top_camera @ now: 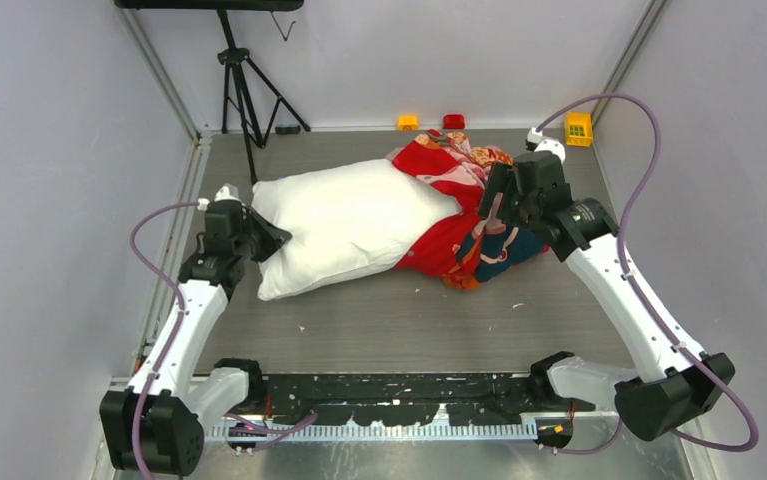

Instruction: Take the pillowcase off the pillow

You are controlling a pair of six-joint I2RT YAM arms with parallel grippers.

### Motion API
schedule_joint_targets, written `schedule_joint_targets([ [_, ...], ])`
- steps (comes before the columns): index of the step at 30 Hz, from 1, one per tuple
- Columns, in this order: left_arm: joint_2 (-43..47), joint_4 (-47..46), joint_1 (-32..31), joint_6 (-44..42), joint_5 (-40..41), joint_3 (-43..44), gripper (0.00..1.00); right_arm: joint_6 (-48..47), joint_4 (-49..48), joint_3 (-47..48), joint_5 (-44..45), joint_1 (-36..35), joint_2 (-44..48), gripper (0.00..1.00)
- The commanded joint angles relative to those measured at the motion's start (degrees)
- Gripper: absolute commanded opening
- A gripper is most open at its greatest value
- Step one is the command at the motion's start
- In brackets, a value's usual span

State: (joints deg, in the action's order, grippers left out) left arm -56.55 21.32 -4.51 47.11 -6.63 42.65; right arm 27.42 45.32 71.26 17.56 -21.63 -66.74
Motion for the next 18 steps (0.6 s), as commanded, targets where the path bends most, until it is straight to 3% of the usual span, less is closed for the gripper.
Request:
schedule_joint_targets([
  [1,2.6,7.0,1.7,-5.7,5.0,7.0,0.00,-2.0,-1.7,6.1,-2.9,0.9,3.3,0.88],
  [2,3.5,7.5,1.6,-5.7,3.5,8.2,0.07,-2.1,-1.5,6.6,-3.7,0.9,3.7,0.88],
  [5,5.2,9.5,-0.4,-5.5,2.8,12.0,0.46,-2.0,-0.8,7.9,-6.7,0.9,4.3,0.88],
  [8,3.9,14.5,-6.3,-7.7,7.0,17.9,0.66,-1.7,-0.2,8.4,-8.4,0.9,4.7,0.88],
  [11,0.9,17.0,-16.0,-9.5,15.9,22.5,0.84,-1.0,-0.2,8.6,-10.4,0.8,4.9,0.88],
  [12,-0.7,17.4,-19.5,-10.0,18.3,23.8,0.95,-0.5,-0.2,8.7,-11.4,0.8,4.6,0.88],
  [15,-6.9,19.2,-26.8,-12.0,22.9,28.2,1.00,0.4,1.3,10.3,-10.4,-0.8,3.0,0.88],
  [18,-11.8,20.5,-30.3,-13.5,23.7,31.9,1.00,-0.6,5.6,13.6,1.1,-7.6,-0.6,0.89],
])
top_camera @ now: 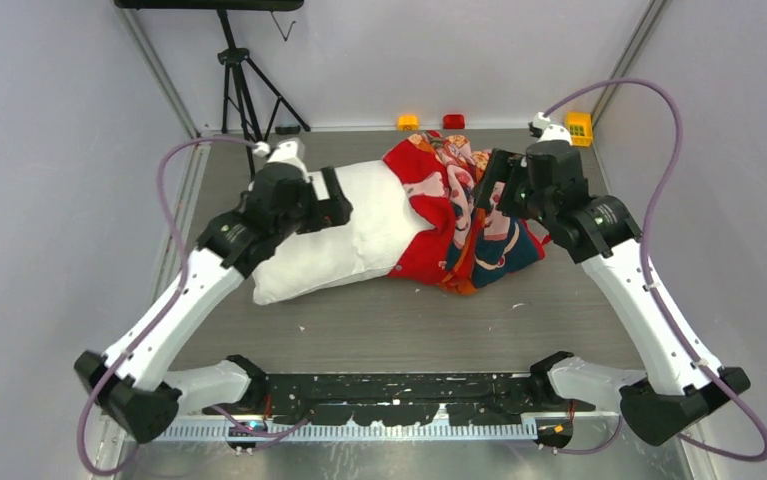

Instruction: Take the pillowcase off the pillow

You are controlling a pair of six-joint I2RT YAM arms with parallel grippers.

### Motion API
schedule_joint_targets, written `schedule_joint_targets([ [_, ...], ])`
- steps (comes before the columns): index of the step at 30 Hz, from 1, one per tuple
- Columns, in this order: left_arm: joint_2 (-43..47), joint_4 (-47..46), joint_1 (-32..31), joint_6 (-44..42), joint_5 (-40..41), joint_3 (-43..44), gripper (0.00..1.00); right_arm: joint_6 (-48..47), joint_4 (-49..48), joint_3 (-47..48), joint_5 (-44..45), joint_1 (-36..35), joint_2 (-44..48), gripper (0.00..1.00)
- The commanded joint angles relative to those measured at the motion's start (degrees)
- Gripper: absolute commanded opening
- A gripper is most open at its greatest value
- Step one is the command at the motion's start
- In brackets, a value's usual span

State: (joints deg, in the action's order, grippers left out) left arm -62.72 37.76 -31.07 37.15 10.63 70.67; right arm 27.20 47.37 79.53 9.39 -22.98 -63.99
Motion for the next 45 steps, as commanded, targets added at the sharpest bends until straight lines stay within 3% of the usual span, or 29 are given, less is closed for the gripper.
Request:
schedule_joint_targets([
  [1,-6.9,4.1,-4.1,-3.8,6.0,4.7,1.00,-0.7,4.4,6.1,12.0,-8.5,-4.3,0.89],
  [10,-15.5,3.0,-4.9,-5.8,3.2,5.6,1.00,0.7,1.0,6.4,14.6,-19.6,-13.4,0.89],
  [16,-20.3,2.7,-3.6,-6.6,4.1,2.1,1.00,-1.1,1.9,5.3,26.7,-19.7,-19.8,0.89],
  [19,-21.2,0.0,-1.3,-6.0,2.4,-2.2,0.97,-0.6,0.1,2.1,25.2,-16.7,-18.8,0.86],
  [22,-20.2,-5.4,1.3,-4.9,0.0,-8.0,0.74,0.8,-3.3,-2.7,21.4,-11.7,-15.6,0.76],
  [26,-15.6,-16.0,6.9,1.3,-5.0,-17.7,0.04,4.1,-9.4,-10.7,15.1,-4.0,-9.4,0.45],
  [27,-14.5,-16.9,8.6,2.4,-5.8,-19.4,0.00,5.0,-10.4,-12.2,14.2,-2.0,-7.8,0.38],
  [33,-7.0,-13.6,16.7,2.7,-5.8,-21.2,0.00,8.7,-12.7,-18.3,20.9,5.6,0.7,0.04],
  [45,7.8,-6.5,30.7,2.9,-3.2,-19.4,0.00,12.0,-12.4,-20.2,31.5,10.1,12.0,0.00],
])
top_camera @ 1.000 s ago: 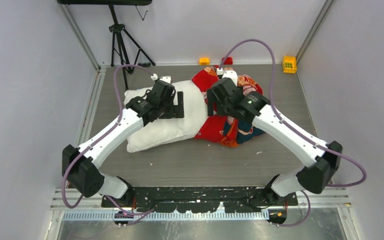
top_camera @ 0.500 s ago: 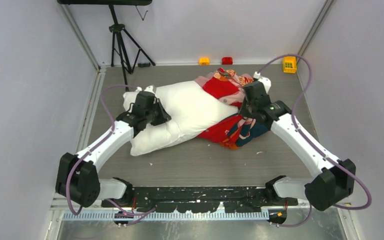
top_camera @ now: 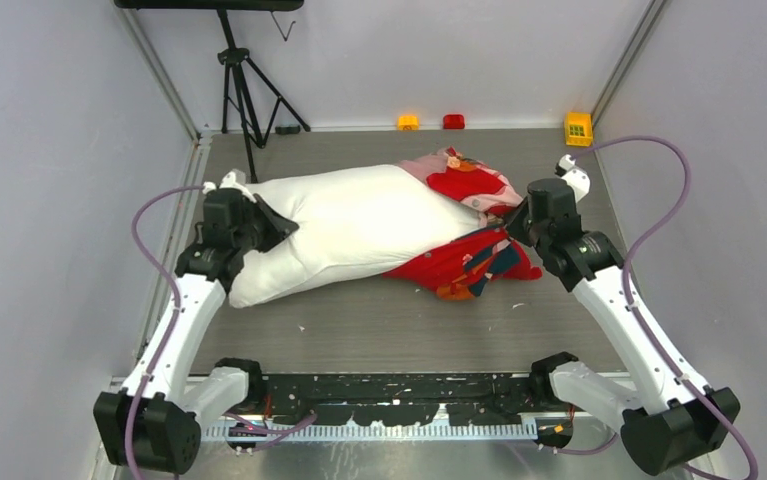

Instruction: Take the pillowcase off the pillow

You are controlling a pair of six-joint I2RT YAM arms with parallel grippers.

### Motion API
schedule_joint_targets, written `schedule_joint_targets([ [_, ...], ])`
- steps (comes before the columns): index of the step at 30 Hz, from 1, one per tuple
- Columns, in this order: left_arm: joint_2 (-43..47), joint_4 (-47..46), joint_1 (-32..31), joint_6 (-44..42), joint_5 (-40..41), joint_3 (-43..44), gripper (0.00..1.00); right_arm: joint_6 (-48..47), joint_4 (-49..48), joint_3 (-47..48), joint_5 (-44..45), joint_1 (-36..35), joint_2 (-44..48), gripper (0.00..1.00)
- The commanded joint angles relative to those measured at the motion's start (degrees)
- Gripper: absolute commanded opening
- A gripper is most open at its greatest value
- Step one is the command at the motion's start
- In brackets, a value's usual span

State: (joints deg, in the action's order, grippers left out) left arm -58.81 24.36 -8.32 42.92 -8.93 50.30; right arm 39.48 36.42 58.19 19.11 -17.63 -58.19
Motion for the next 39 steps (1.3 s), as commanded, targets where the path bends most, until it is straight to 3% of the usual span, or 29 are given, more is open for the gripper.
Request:
schedule_joint_targets([
  [1,4.5,7.2,9.5,-3.1,16.3,1.2,0.00,-0.4,-1.4,1.2,22.2,4.8,6.9,0.00],
  [10,6.4,9.1,12.8,-5.3,18.3,3.5,0.00,-0.4,0.2,0.9,28.2,4.9,10.6,0.00],
  [13,6.4,8.1,12.8,-6.4,14.8,3.9,0.00,-3.2,-2.1,-0.1,21.7,5.0,10.6,0.02],
  [15,6.4,5.3,12.8,-7.3,6.7,3.2,0.01,-5.4,-2.8,-0.1,14.1,4.9,9.1,0.16],
  [16,5.9,3.7,12.7,-7.7,1.2,3.1,0.10,-6.0,-2.4,0.6,10.5,4.9,7.8,0.28],
  [17,5.1,2.6,12.6,-8.0,-3.5,3.4,0.23,-7.1,-1.8,1.5,7.5,4.9,6.0,0.51],
  [18,4.1,3.2,12.0,-7.5,-5.9,4.6,0.36,-7.4,-0.6,2.6,5.5,4.9,4.8,0.68],
  [19,2.9,5.5,10.6,-7.1,-6.1,6.2,0.49,-7.2,0.4,3.7,4.7,4.9,3.7,0.76],
  [21,1.2,8.4,2.6,-8.2,-2.7,10.2,0.78,-7.5,1.8,5.5,4.1,4.9,2.6,0.81],
  [23,0.2,10.5,-6.2,-9.5,4.3,13.3,0.98,-8.2,2.2,6.3,4.1,4.9,2.6,0.82],
  [27,-3.5,11.5,-21.5,-11.7,14.6,19.4,1.00,-9.2,2.8,7.1,5.4,4.9,4.0,0.84],
  [32,-16.0,15.4,-34.6,-17.2,20.6,30.1,1.00,-9.7,4.4,7.3,6.2,4.9,5.5,0.87],
  [36,-27.5,20.0,-41.8,-22.2,20.5,40.1,1.00,-10.4,5.3,7.3,5.9,4.9,6.6,0.92],
  [39,-34.3,22.5,-43.4,-24.6,19.3,44.8,1.00,-11.5,5.5,7.2,4.2,4.9,7.3,0.92],
])
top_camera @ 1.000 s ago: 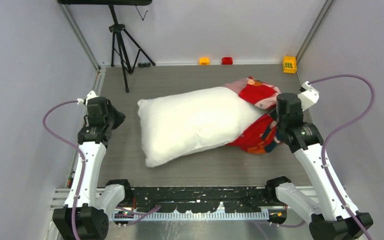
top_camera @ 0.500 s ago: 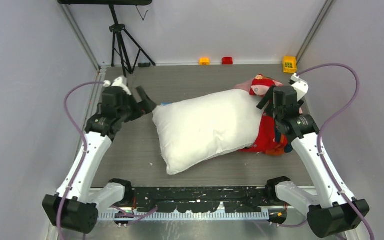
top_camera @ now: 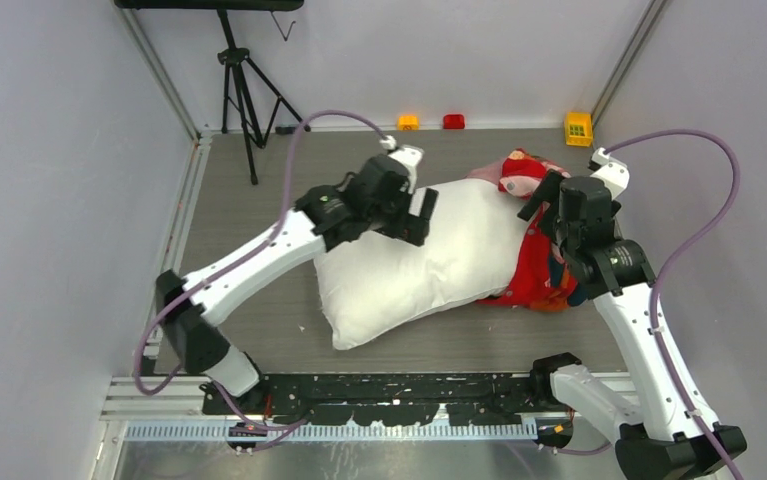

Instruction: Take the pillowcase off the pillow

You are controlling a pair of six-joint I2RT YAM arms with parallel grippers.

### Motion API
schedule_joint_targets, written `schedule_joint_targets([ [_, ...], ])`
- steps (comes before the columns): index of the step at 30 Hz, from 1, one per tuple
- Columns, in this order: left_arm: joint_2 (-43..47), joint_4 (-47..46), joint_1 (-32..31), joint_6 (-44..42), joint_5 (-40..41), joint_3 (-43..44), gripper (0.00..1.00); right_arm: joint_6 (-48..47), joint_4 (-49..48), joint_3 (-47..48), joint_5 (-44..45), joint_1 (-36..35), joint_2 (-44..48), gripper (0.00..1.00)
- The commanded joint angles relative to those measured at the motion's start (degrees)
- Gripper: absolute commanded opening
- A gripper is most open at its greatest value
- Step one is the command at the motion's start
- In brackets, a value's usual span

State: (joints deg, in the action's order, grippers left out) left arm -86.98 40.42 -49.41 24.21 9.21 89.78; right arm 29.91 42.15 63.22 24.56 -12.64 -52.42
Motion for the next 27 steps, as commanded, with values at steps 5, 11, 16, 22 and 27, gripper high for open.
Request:
schedule_joint_targets([
  [5,-14.5,7.3,-2.3,-7.2,-5.6,6.8,1.00,-0.2,-0.4,-0.4,-2.2,0.0,1.8,0.92],
  [11,-15.3,2.5,1.6,-2.0,-8.7,-3.2,0.60,2.1,-1.6,-4.7,-3.6,-0.1,0.5,0.92],
  [16,-9.0,-2.2,8.9,-1.0,-11.9,-13.0,0.00,1.3,-2.8,-4.4,-6.8,-0.1,-0.2,0.92],
  [22,1.0,4.9,17.1,-8.1,-2.5,-15.5,0.00,-0.9,-1.1,-0.1,-17.7,-0.9,-5.2,0.92],
  [27,6.9,7.9,17.8,-10.9,5.0,-15.6,0.00,-4.0,2.0,6.1,-10.3,-12.2,-10.1,0.93],
])
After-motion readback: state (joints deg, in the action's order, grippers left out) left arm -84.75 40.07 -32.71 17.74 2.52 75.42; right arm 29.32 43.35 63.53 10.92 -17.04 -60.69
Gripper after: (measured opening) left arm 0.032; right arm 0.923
